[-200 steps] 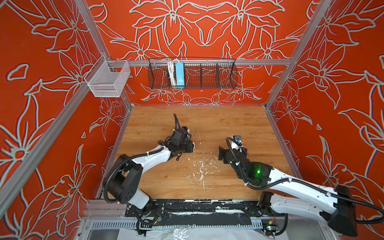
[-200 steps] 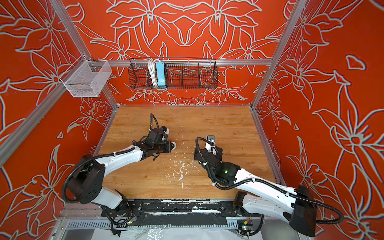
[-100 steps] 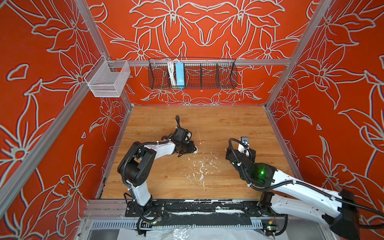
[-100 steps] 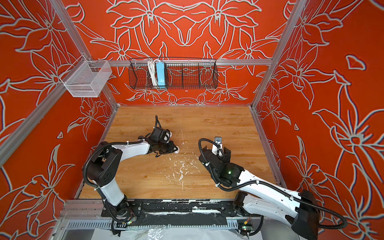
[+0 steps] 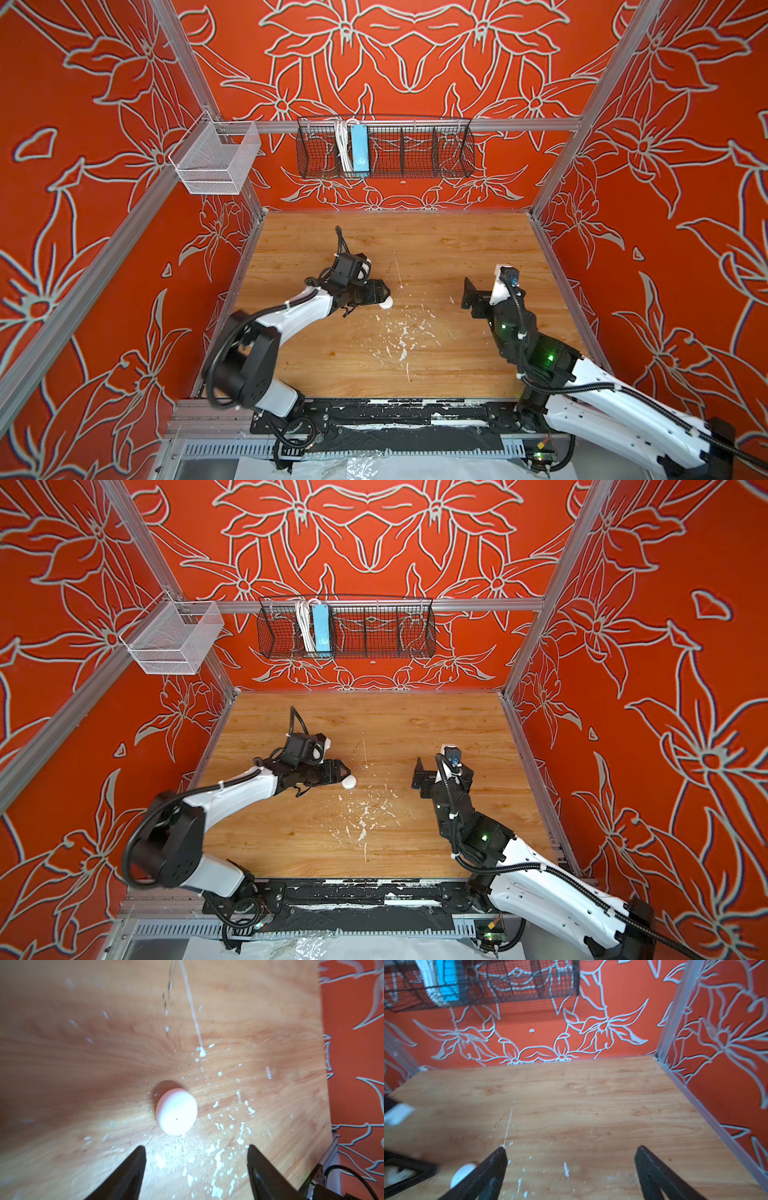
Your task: Insert the wireless bluetooth earbuds into the charging case
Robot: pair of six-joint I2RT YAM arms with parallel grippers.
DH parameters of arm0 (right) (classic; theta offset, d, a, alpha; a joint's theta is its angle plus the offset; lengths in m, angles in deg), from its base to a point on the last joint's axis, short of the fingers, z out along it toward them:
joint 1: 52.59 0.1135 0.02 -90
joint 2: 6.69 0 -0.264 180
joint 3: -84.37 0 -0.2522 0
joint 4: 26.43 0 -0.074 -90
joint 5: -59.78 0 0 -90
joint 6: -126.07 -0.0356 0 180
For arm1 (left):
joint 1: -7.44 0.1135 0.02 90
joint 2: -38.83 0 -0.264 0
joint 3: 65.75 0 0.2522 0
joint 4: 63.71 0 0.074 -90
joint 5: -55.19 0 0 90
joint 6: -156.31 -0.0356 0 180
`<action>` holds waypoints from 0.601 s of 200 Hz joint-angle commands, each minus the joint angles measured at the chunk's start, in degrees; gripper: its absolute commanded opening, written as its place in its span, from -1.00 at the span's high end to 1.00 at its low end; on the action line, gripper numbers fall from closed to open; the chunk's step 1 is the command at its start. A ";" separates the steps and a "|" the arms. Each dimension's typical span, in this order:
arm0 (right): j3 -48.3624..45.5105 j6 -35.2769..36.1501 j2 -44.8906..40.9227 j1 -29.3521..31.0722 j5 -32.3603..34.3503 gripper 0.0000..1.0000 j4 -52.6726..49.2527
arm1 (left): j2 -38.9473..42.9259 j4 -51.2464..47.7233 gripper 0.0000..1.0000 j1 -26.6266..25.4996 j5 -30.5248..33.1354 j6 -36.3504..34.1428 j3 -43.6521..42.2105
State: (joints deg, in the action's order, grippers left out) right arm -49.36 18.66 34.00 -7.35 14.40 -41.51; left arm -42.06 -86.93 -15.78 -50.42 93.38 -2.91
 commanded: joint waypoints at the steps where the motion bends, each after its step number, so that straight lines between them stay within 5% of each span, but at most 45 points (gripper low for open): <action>1: -4.46 7.63 -0.09 -5.85 1.25 -0.96 10.84 | 11.63 -2.91 -0.60 0.38 13.60 -5.49 -3.13; 30: -11.57 9.77 8.42 -20.71 -4.47 -0.96 23.05 | 28.47 4.95 -0.99 0.44 33.61 -14.13 -15.82; 61: -12.39 13.34 18.08 -26.45 -7.19 -0.97 28.52 | 39.77 18.90 -0.96 1.19 46.10 -25.29 -29.65; 95: -12.75 18.35 24.69 -28.66 -8.44 -0.97 33.30 | 40.76 29.27 -0.95 4.27 46.68 -30.49 -38.77; 120: -15.77 20.88 34.55 -31.21 -9.14 -0.97 48.15 | 33.85 29.24 -0.95 7.35 44.50 -28.93 -37.34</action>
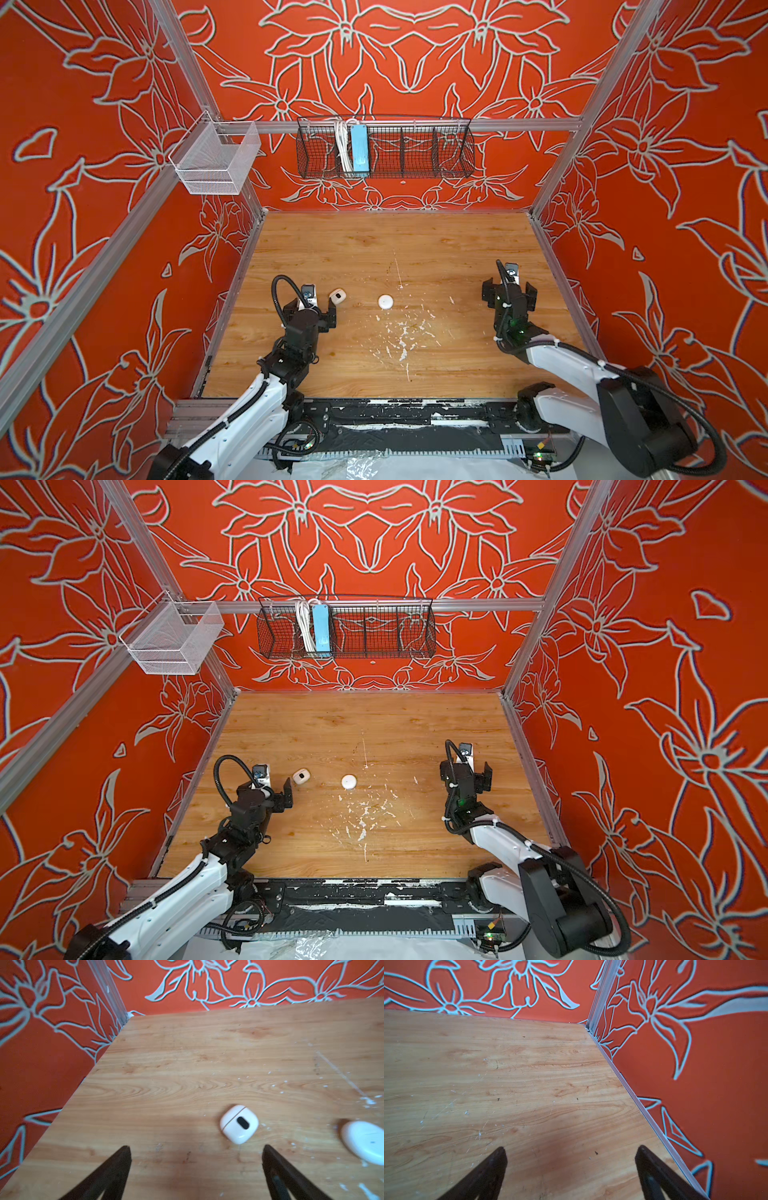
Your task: Insert the wireless bluetooth earbuds into the charging case
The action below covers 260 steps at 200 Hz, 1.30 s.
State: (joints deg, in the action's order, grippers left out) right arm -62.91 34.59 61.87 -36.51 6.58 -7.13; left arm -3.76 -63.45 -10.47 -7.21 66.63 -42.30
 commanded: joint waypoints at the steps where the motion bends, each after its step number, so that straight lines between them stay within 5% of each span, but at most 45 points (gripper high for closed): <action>1: -2.15 4.97 6.94 -2.08 -1.30 -0.97 13.95 | -4.66 5.67 -0.95 2.07 1.00 -2.30 2.24; 35: 1.01 1.03 9.44 -8.52 -14.40 -0.97 7.80 | -11.38 17.57 -0.95 5.55 -3.84 -4.05 0.91; 60: -2.28 0.62 13.95 -12.56 -23.74 -0.97 19.10 | -18.81 20.07 -0.95 14.38 -11.33 1.80 3.04; 72: -0.86 -0.22 11.51 -12.65 -23.84 -0.97 11.73 | -22.80 18.23 -0.95 16.71 -15.48 2.91 6.03; 85: -2.32 0.56 13.50 -12.66 -24.05 -0.97 18.23 | -27.26 15.98 -0.95 16.94 -18.16 1.77 9.60; 132: -1.16 0.41 12.18 -12.63 -24.05 -0.96 13.76 | -31.26 11.57 -0.96 18.96 -22.56 1.87 14.34; 173: -1.06 0.40 12.01 -12.62 -23.97 -0.95 13.15 | -24.13 22.35 -0.96 19.21 -23.67 2.08 4.06; 193: -1.08 0.52 12.05 -12.58 -23.96 -0.95 13.45 | -32.01 35.62 -0.95 17.59 -25.96 -1.49 1.41; 214: -1.08 0.52 12.14 -12.59 -23.96 -0.95 13.47 | -30.28 21.26 -0.95 18.07 -26.52 -0.92 7.45; 260: -1.13 0.51 12.13 -12.56 -24.01 -0.96 13.44 | -31.62 21.35 -0.95 20.64 -29.44 0.47 8.38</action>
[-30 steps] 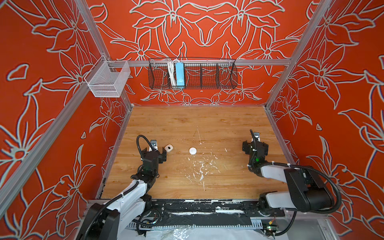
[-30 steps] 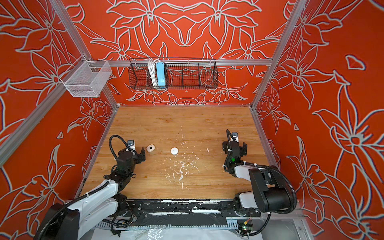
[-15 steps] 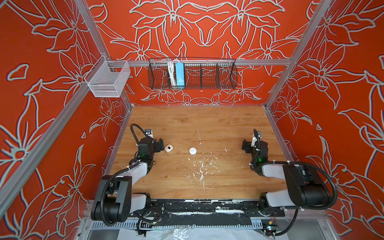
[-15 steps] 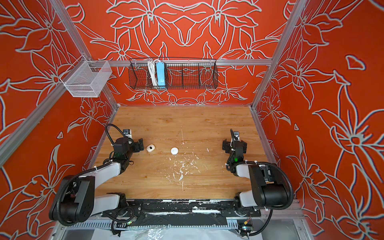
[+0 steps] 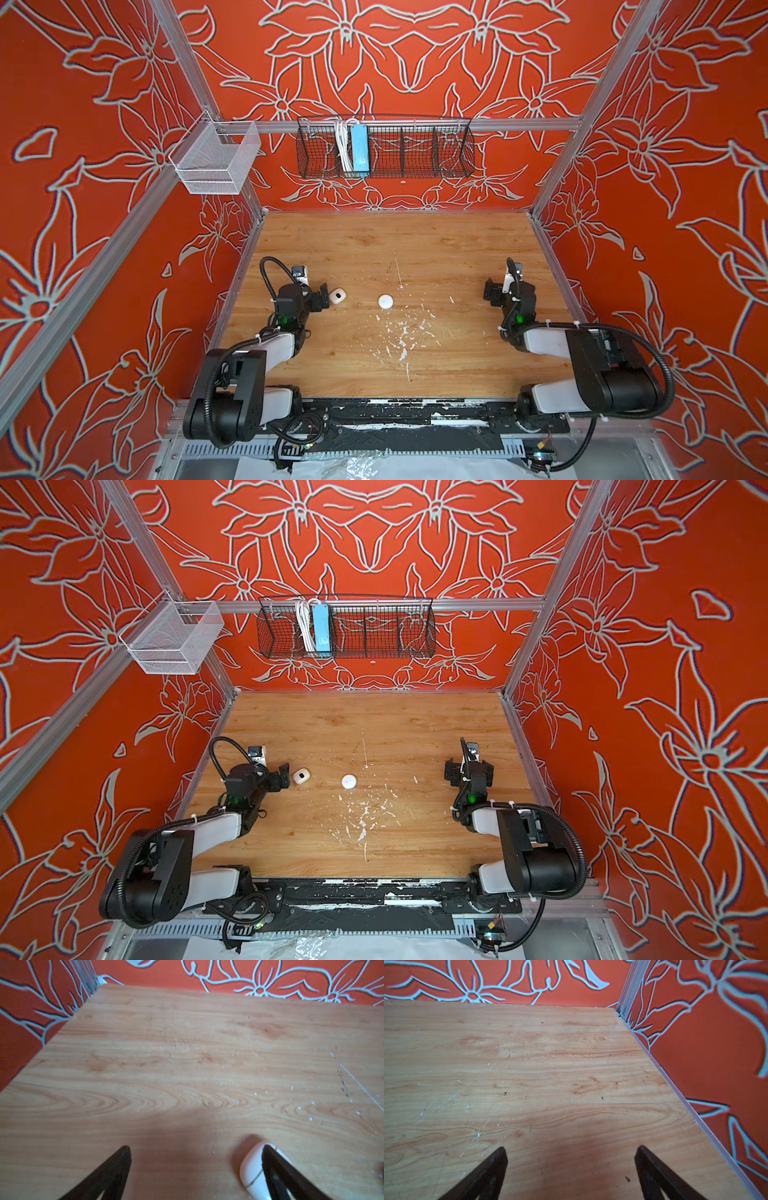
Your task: Insert the wireless bluetooth earbuds into the charging case
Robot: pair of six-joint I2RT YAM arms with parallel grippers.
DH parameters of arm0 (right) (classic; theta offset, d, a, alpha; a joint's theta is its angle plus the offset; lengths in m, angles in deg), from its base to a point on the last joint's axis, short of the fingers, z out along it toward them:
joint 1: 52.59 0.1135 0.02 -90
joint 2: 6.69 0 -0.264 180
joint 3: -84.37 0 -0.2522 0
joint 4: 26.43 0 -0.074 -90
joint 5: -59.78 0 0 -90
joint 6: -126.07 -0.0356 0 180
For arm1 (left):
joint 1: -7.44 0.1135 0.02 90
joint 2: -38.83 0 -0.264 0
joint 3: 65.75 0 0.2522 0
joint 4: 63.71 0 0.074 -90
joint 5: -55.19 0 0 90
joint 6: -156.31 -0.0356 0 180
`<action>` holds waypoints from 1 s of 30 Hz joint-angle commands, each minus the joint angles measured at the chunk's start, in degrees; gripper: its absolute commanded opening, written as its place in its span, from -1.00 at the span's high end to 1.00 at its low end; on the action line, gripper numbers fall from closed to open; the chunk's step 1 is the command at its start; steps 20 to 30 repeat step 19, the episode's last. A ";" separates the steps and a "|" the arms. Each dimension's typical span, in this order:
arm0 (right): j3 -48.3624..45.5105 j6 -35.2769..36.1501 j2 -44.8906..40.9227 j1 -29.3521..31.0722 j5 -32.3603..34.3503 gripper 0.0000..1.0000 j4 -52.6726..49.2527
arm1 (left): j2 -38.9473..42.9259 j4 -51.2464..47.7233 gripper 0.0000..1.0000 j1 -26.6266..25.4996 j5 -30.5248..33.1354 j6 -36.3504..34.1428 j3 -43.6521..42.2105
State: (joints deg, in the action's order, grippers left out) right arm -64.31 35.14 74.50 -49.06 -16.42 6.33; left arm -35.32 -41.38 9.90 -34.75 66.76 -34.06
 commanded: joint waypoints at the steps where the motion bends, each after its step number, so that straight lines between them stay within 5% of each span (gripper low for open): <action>1: 0.27 -0.04 -0.50 -0.06 -0.99 -0.96 -0.03 | -0.13 -0.52 -0.95 0.31 -1.90 0.34 0.11; 30: 0.28 -0.05 -0.50 -0.01 -0.97 -0.96 0.06 | -0.20 -0.91 -0.95 0.30 -1.92 0.34 0.35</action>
